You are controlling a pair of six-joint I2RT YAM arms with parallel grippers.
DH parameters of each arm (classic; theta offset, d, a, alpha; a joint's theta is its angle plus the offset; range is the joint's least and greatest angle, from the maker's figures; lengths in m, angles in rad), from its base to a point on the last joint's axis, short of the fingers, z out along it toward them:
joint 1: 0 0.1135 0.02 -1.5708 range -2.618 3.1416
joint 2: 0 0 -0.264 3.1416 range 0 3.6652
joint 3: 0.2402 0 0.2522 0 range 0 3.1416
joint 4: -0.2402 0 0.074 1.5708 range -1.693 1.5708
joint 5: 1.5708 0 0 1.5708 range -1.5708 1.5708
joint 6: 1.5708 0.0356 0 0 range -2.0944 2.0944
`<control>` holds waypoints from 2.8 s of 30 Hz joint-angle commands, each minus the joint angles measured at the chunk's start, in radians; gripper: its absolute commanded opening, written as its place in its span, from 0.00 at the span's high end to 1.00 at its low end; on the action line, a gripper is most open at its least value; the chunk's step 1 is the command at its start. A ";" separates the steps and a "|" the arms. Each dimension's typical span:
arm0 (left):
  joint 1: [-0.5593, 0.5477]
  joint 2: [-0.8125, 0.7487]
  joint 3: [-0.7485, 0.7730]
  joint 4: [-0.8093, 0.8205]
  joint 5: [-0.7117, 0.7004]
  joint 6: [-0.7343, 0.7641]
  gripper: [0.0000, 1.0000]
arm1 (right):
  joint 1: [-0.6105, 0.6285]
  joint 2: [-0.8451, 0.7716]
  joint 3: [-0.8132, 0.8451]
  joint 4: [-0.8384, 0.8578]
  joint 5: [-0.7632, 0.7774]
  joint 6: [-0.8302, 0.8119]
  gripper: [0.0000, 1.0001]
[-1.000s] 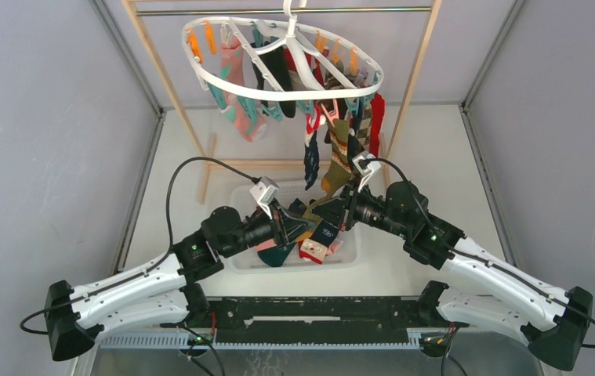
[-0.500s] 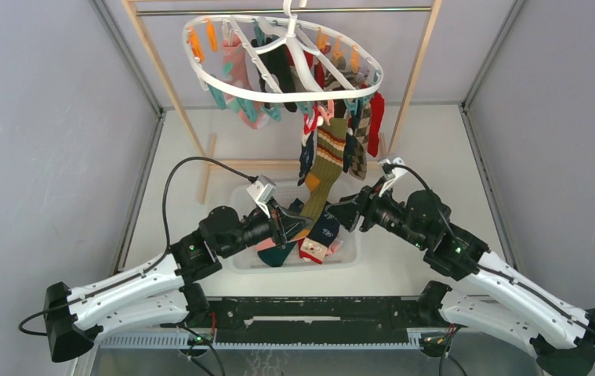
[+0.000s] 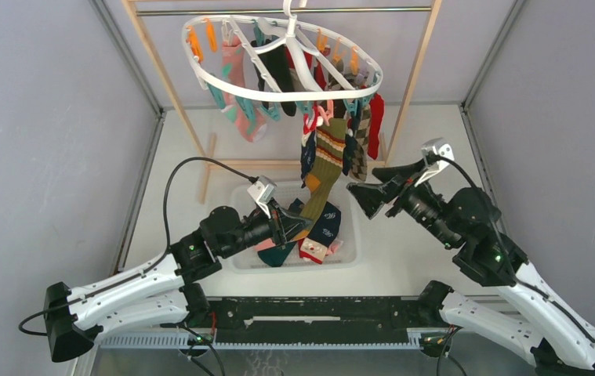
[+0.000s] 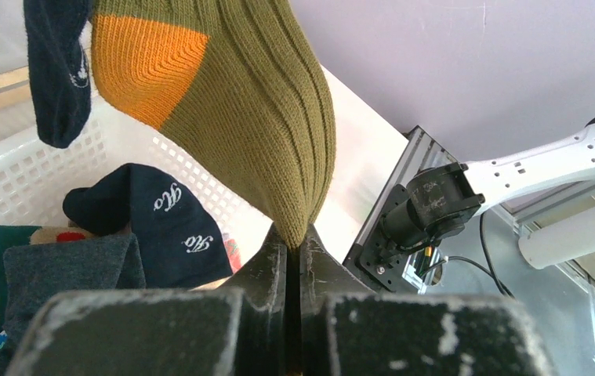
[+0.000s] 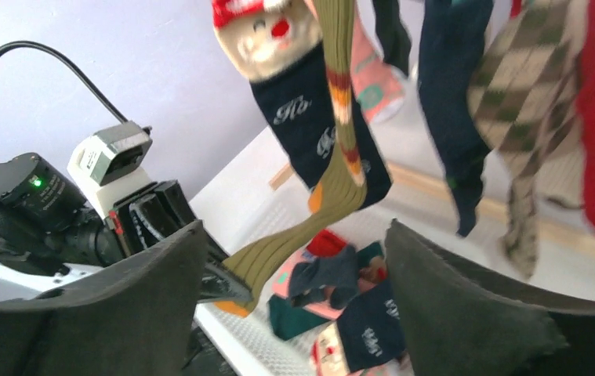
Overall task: Remove the socks clipped to the hanger
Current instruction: Remove the sock from the hanger.
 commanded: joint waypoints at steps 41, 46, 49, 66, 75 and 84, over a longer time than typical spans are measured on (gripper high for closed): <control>-0.003 -0.036 0.071 -0.023 -0.016 0.016 0.99 | -0.110 0.356 0.217 0.537 -0.080 -0.328 0.15; -0.003 -0.038 0.076 -0.033 -0.020 0.019 0.99 | -0.113 0.397 0.231 0.557 -0.079 -0.333 0.17; -0.003 -0.038 0.080 -0.040 -0.022 0.022 0.99 | -0.114 0.418 0.239 0.569 -0.060 -0.333 0.18; -0.003 -0.034 0.084 -0.058 -0.027 0.033 0.99 | -0.133 0.488 0.284 0.602 -0.038 -0.333 0.27; -0.003 -0.026 0.086 -0.061 -0.027 0.039 0.99 | -0.147 0.490 0.283 0.596 -0.043 -0.327 0.38; -0.003 -0.016 0.095 -0.064 -0.026 0.042 0.99 | -0.153 0.477 0.277 0.579 -0.052 -0.326 0.65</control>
